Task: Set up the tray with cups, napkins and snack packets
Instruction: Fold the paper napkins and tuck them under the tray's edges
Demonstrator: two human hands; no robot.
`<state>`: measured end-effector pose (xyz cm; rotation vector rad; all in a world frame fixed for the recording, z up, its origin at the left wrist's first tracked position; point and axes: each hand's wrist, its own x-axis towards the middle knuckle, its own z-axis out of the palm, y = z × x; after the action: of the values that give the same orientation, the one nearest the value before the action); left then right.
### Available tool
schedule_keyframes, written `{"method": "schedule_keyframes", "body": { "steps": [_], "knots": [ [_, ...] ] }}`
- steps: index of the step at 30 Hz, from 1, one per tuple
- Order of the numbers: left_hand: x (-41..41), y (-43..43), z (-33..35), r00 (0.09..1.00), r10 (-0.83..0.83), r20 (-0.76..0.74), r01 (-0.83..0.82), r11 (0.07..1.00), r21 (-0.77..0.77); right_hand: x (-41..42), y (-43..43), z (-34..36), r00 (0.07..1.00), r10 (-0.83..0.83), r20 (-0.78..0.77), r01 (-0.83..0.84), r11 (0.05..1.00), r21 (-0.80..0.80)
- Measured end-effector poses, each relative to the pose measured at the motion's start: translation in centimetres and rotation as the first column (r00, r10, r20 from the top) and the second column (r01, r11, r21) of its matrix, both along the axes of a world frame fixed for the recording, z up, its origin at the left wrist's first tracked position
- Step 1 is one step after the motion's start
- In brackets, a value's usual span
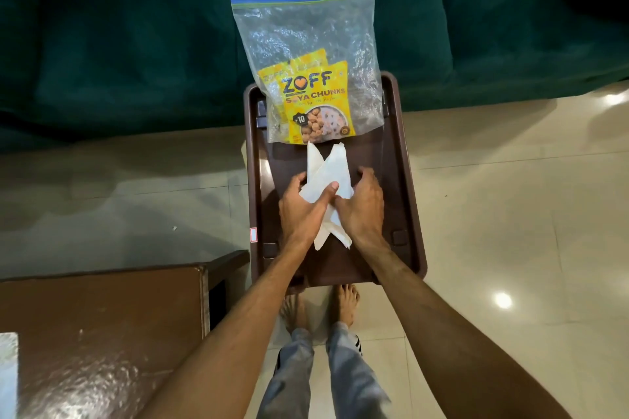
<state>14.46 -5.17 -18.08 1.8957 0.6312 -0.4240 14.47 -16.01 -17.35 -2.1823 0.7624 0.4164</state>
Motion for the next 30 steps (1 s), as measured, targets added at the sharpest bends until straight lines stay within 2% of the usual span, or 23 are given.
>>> {"method": "schedule_keyframes", "body": {
  "steps": [4,8,10,13,15,23,30],
  "knots": [
    [0.6,0.6,-0.4,0.992,0.099,-0.08,-0.104,0.992,-0.065,0.4,0.1,-0.3,0.997,-0.078,-0.022,0.079,0.995,0.056],
    [0.3,1.4,-0.2,0.993,0.084,-0.084,-0.094,0.988,-0.121,0.0,-0.6,-0.5,1.0,0.013,0.021,-0.014,0.999,0.052],
    [-0.1,1.5,0.1,0.994,0.08,-0.067,-0.09,0.983,-0.161,-0.3,-1.0,-0.1,0.999,-0.021,0.029,0.015,0.983,0.182],
    [-1.1,1.6,1.0,0.994,0.097,-0.044,-0.104,0.973,-0.207,-0.9,-1.3,0.7,0.992,-0.124,-0.021,0.122,0.903,0.413],
    [-1.8,1.8,1.6,0.994,0.102,-0.027,-0.106,0.969,-0.222,-1.5,-1.3,1.3,0.991,-0.134,-0.031,0.132,0.868,0.479],
    [-7.1,5.8,6.5,0.985,0.174,-0.022,-0.171,0.931,-0.321,-6.5,1.6,6.9,0.99,-0.139,0.013,0.102,0.786,0.61],
    [-15.4,13.3,12.4,0.973,0.219,0.072,-0.175,0.905,-0.388,-14.1,9.0,12.7,0.993,-0.09,0.073,0.025,0.783,0.621]
  ]
}}
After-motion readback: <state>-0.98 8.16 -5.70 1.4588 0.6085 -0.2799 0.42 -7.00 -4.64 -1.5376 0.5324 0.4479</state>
